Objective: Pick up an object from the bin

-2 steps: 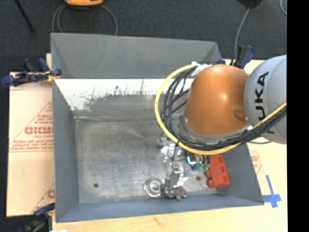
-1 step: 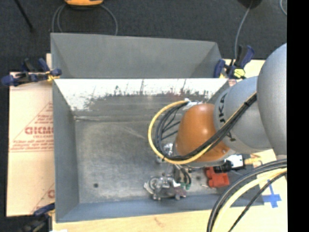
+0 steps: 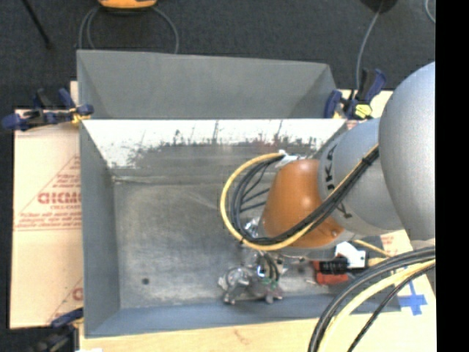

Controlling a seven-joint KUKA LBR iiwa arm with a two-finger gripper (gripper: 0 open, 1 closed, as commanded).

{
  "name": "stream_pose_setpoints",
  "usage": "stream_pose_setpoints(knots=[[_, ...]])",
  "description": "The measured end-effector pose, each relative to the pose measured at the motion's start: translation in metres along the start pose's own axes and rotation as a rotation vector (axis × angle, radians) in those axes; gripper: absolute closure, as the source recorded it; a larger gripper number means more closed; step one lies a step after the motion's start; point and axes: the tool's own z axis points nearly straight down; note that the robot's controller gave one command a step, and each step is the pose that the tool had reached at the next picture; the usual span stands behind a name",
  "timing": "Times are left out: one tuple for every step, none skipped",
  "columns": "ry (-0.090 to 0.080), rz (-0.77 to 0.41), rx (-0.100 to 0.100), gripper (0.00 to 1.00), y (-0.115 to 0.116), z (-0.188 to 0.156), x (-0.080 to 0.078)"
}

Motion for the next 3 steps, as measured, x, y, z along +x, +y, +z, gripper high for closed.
stream_pose_setpoints(knots=[[0.004, 0.057, 0.002, 0.00, -0.045, 0.000, -0.015], [0.004, 0.269, 0.002, 0.00, -0.082, 0.001, -0.027], [0.008, 0.264, 0.006, 0.00, -0.080, 0.000, -0.028]])
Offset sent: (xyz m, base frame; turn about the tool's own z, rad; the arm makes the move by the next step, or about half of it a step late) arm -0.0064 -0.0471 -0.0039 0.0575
